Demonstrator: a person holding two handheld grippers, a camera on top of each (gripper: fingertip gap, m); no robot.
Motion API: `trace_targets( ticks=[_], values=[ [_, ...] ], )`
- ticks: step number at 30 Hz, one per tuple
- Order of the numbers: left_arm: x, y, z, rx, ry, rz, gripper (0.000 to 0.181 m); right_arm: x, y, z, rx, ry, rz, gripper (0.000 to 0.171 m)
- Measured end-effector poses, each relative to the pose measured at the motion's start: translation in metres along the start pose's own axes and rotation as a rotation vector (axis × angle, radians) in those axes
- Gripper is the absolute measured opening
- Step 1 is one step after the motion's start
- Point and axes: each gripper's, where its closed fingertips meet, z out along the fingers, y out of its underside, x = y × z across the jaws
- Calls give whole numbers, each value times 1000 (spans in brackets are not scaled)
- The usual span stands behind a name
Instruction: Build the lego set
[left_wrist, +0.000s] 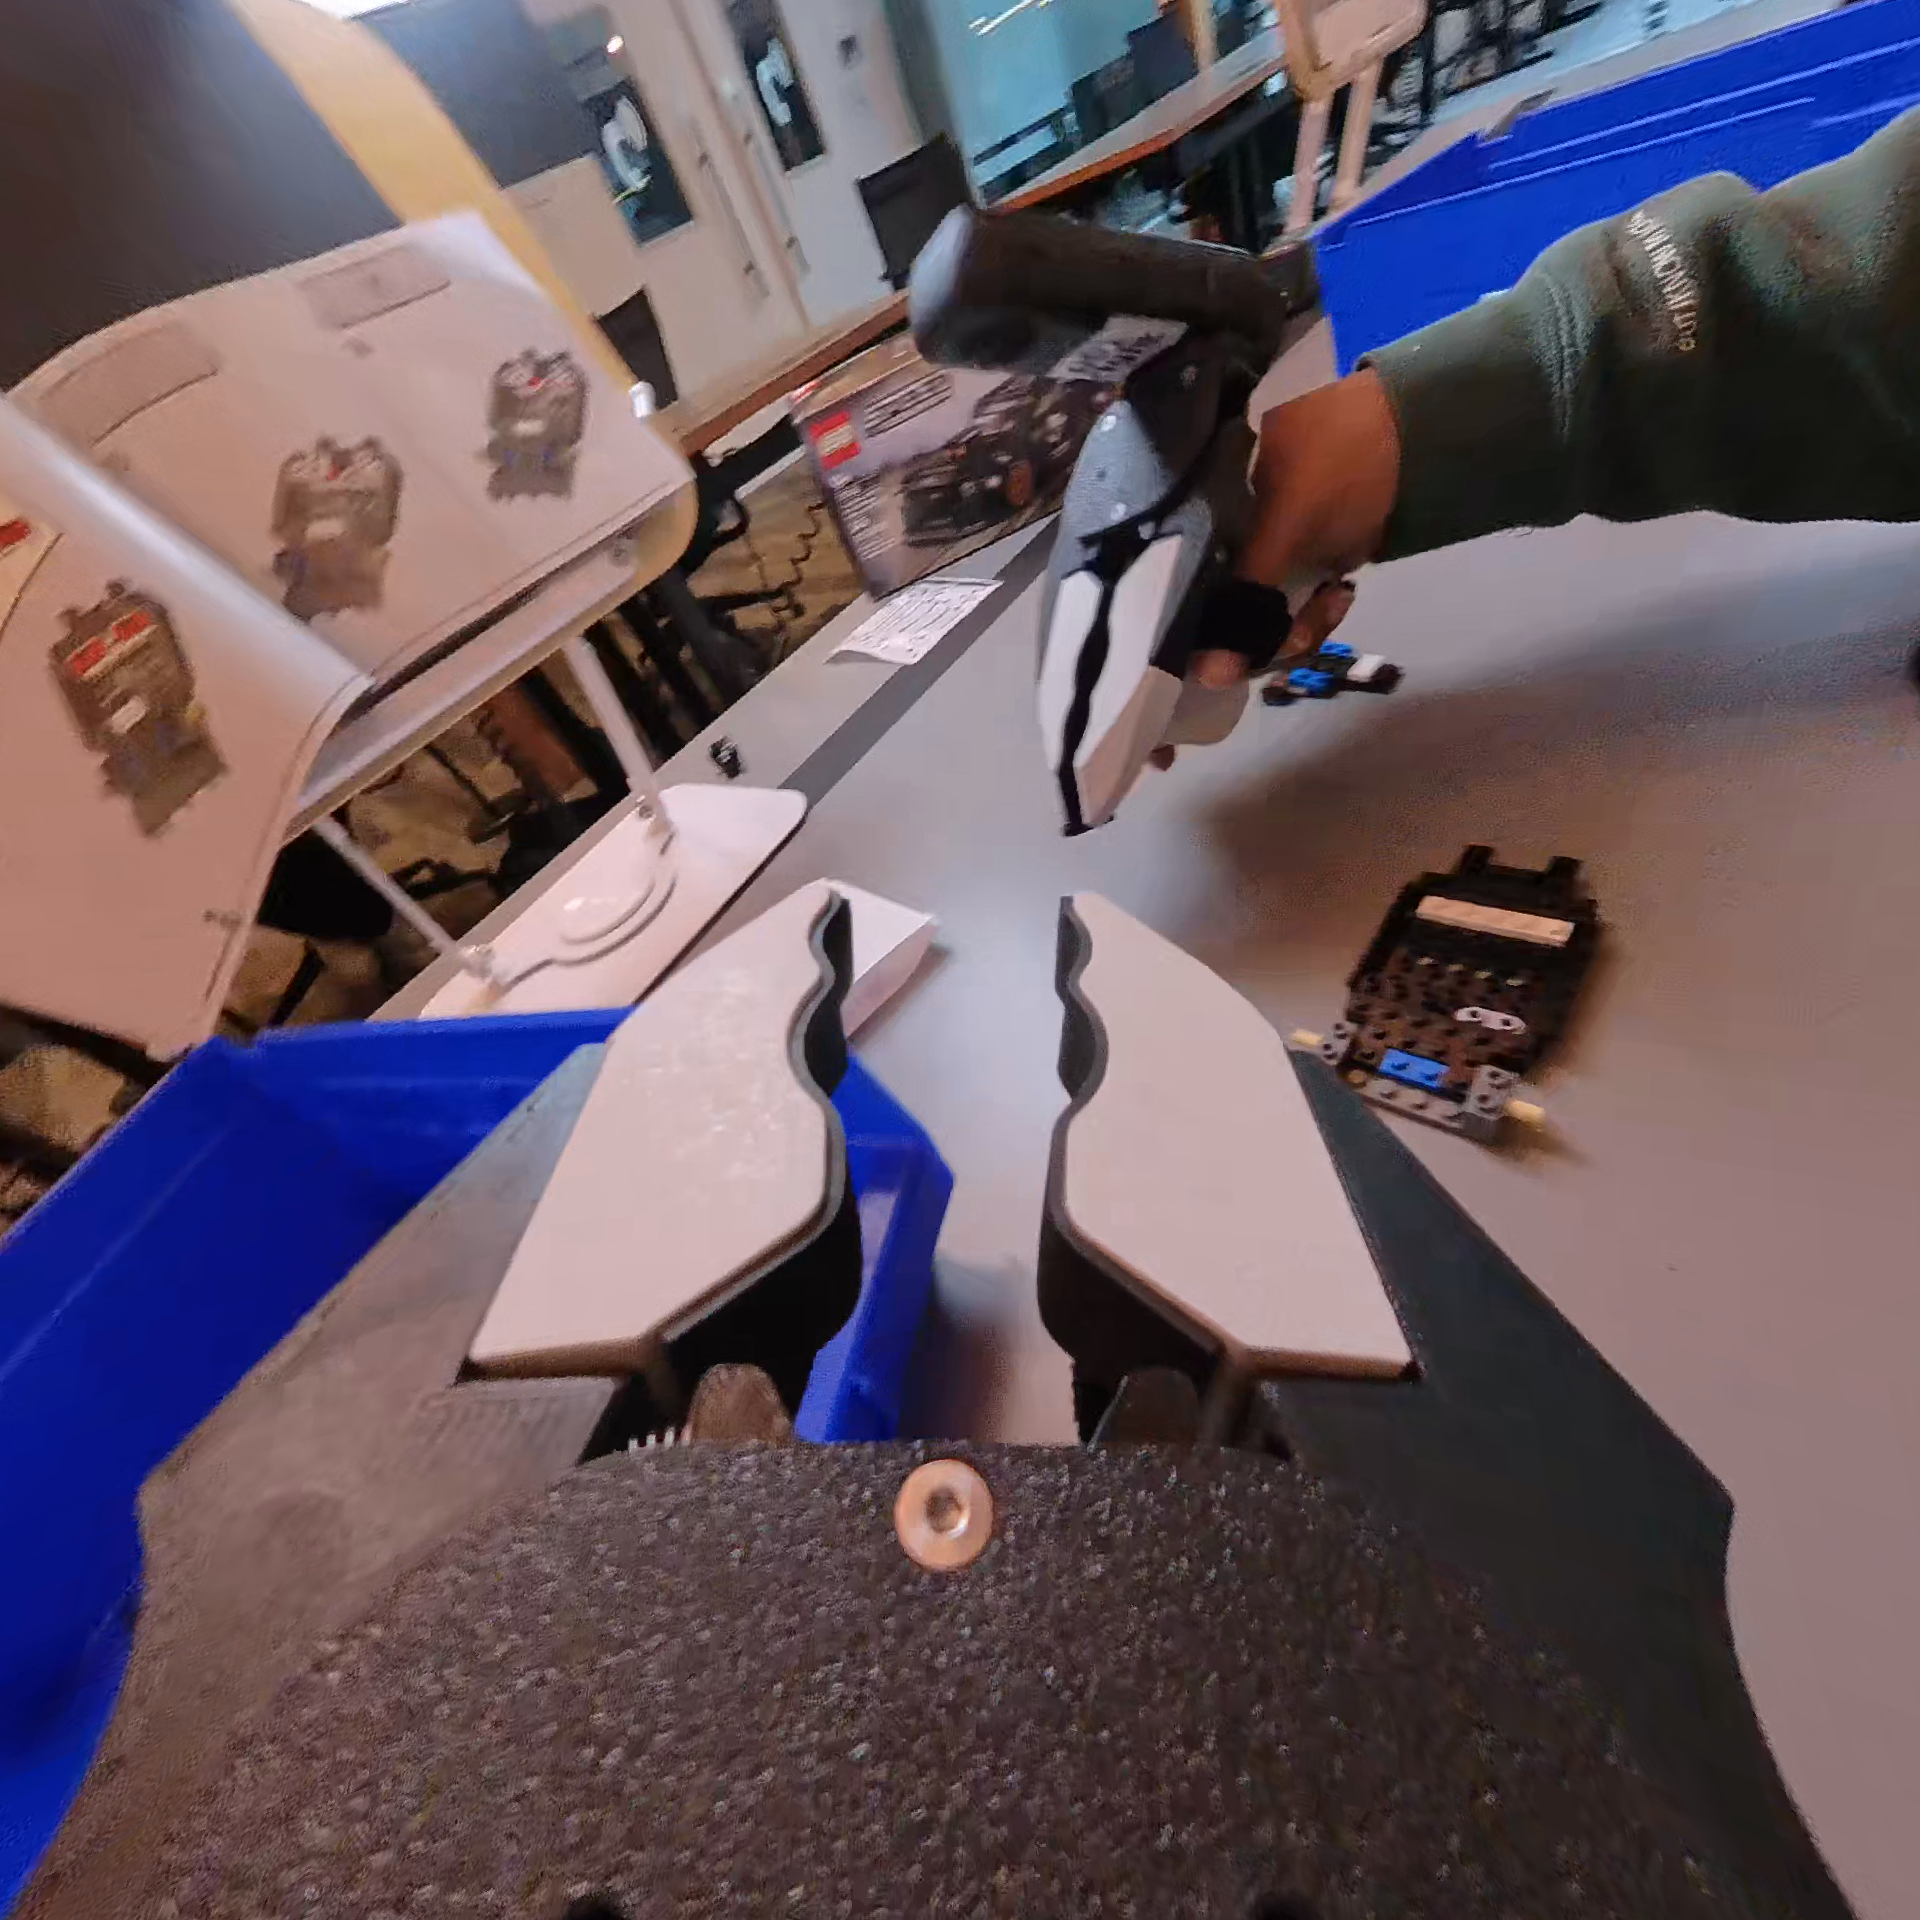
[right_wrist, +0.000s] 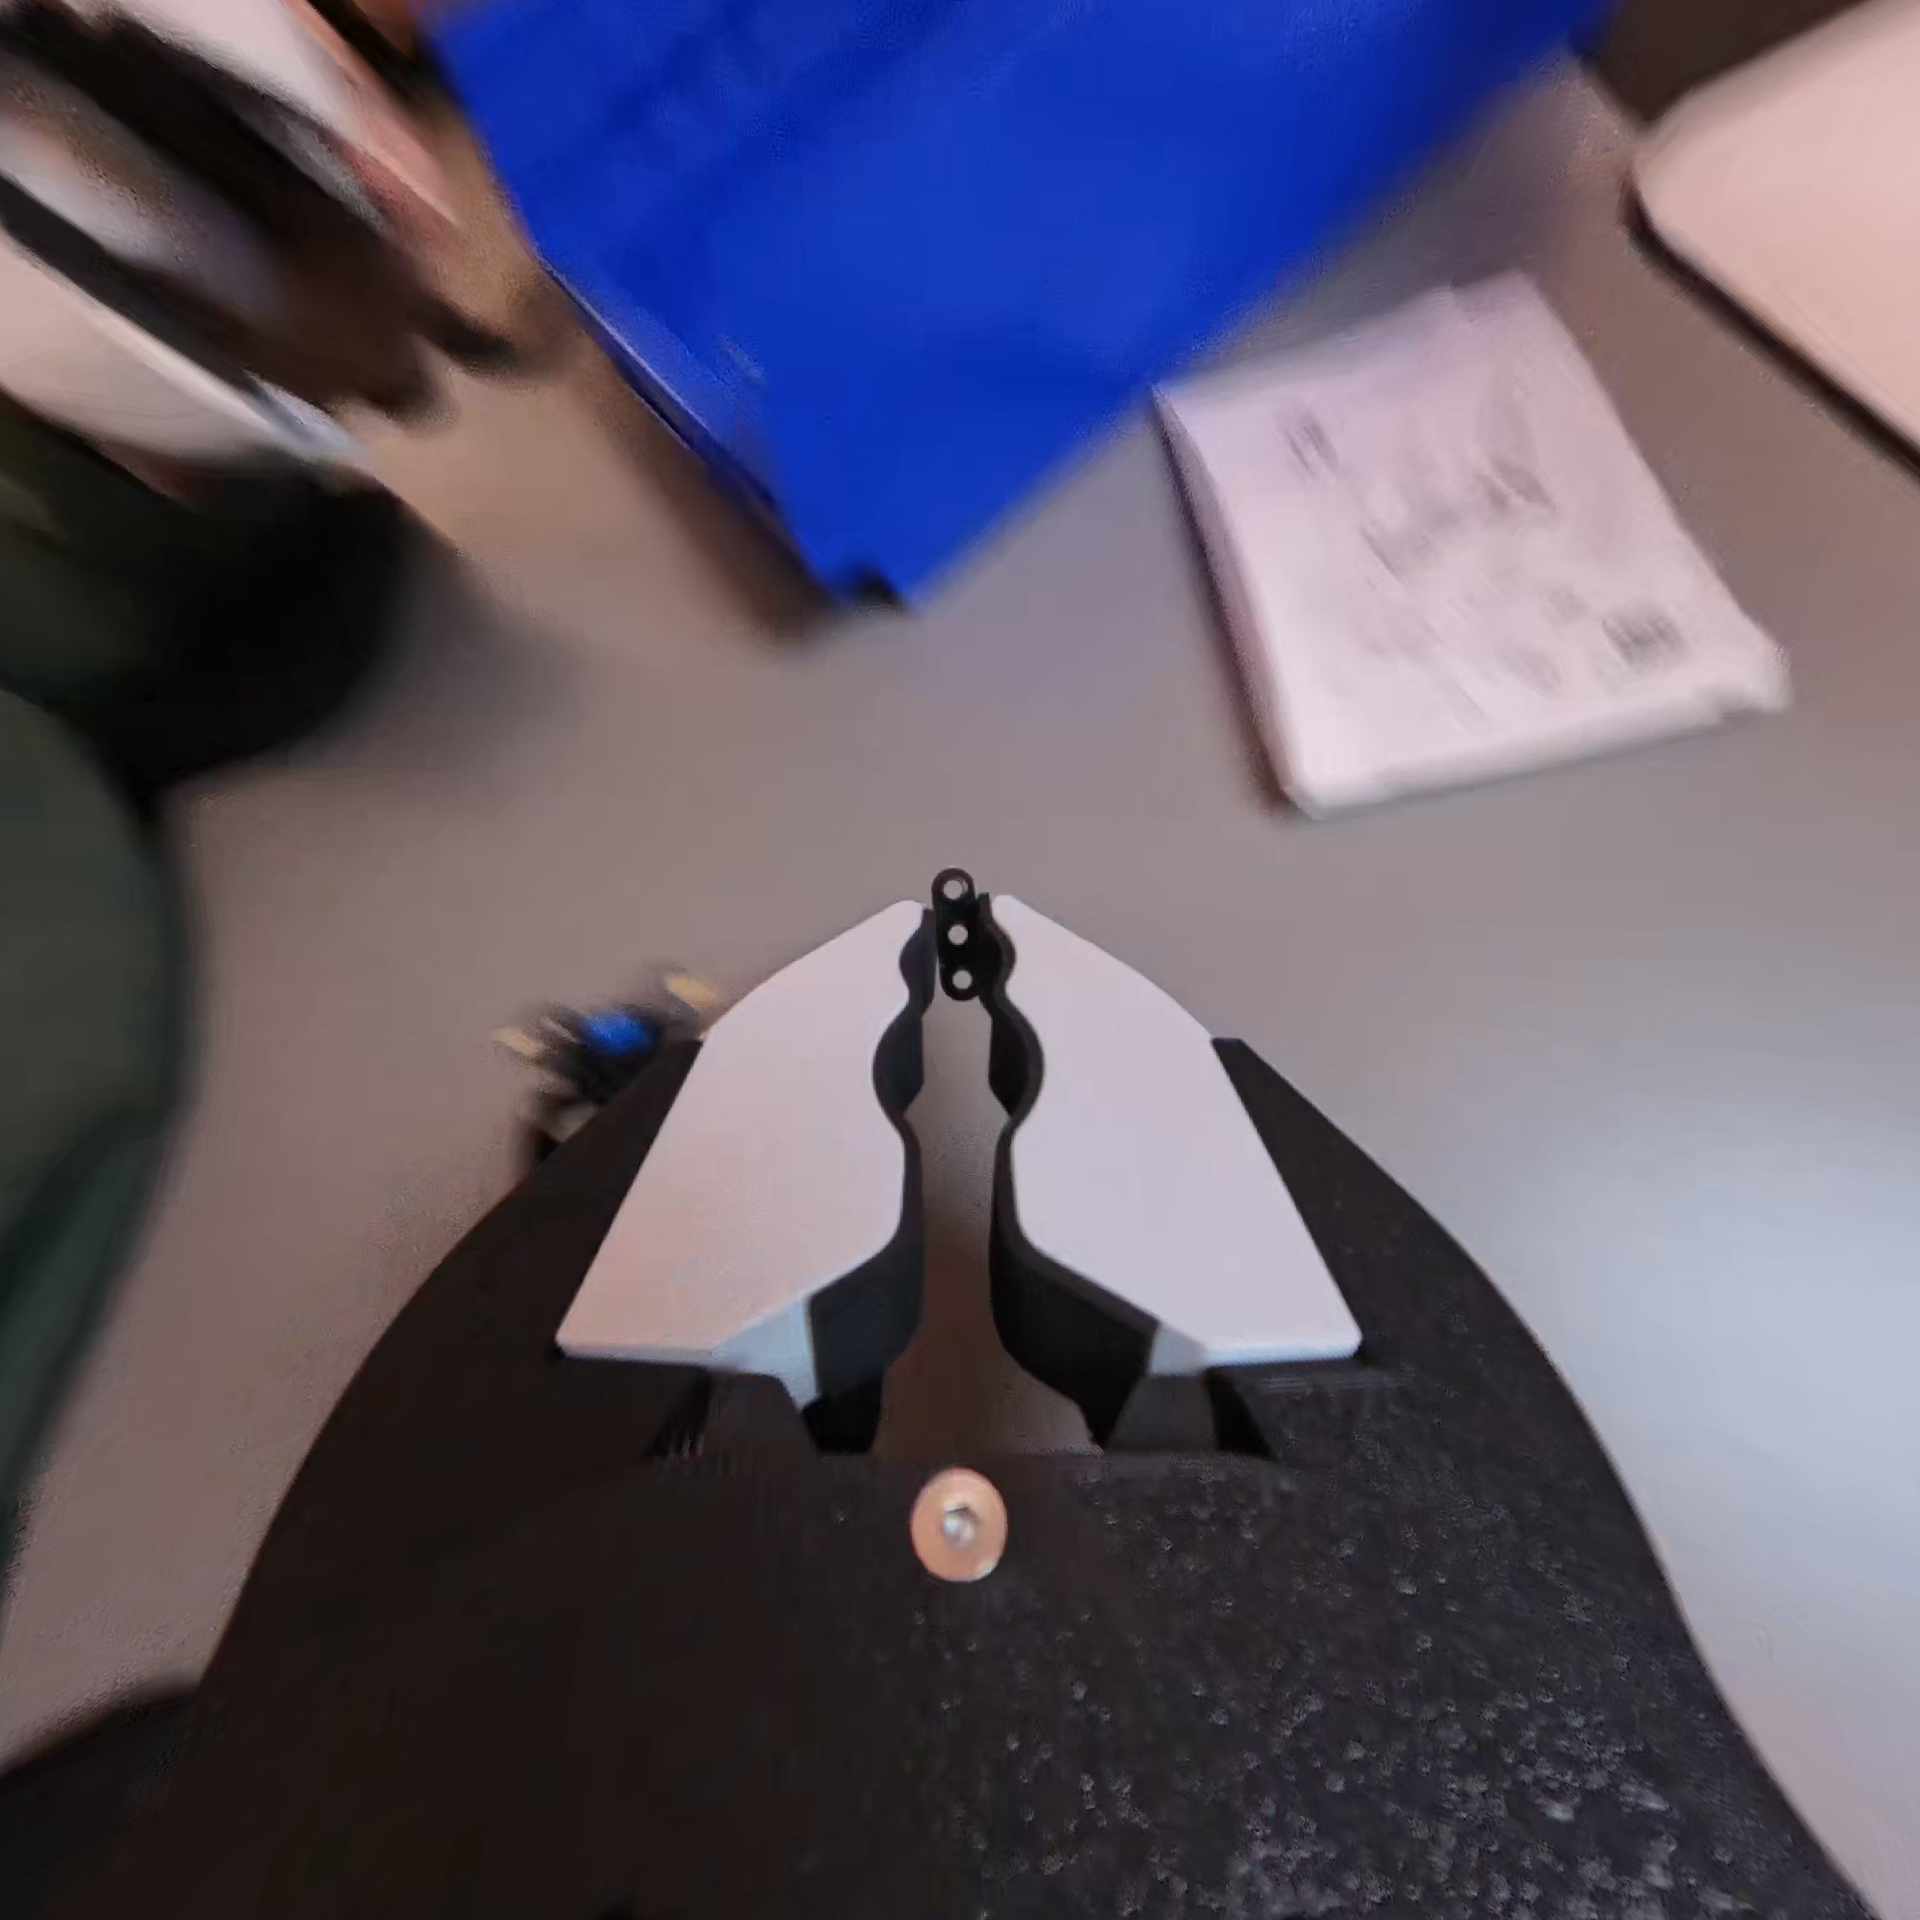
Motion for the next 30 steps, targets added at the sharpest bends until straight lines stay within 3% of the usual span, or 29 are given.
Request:
trace_targets(
  ticks=[3, 5, 11, 15, 17, 18, 23, 24, 26, 27, 30],
  values=[
    [23, -7, 6, 23, 48, 96, 42, -74, -47, 3, 274, -232, 75, 7],
    [32, -13, 9, 37, 34, 157, 41, -106, -62, 4, 355, -333, 128, 7],
    [41, -31, 7, 89, -9, 260, 23, -135, -78, 4, 436, -458, 248, 7],
    [38, -34, 3, 103, -34, 271, 23, -135, -81, 3, 463, -437, 259, 9],
    [23, -33, 1, 91, -88, 267, 23, -125, -82, -3, 491, -361, 232, 29],
    [6, -29, -1, 68, -143, 237, 23, -118, -81, -10, 509, -316, 216, 32],
    [-90, 47, -24, -256, -373, -223, 23, -97, -57, -36, 454, -56, 85, 32],
    [-97, 64, -27, -328, -372, -314, 32, -93, -48, -38, 428, -10, 66, 33],
    [-101, 84, -29, -401, -363, -428, 71, -90, -32, -39, 390, 43, 57, 36],
    [-101, 90, -30, -426, -369, -429, 81, -90, -26, -40, 382, 50, 63, 37],
    [-97, 92, -27, -443, -360, -383, 89, -91, -10, -40, 357, 67, 79, 39]
  ],
)
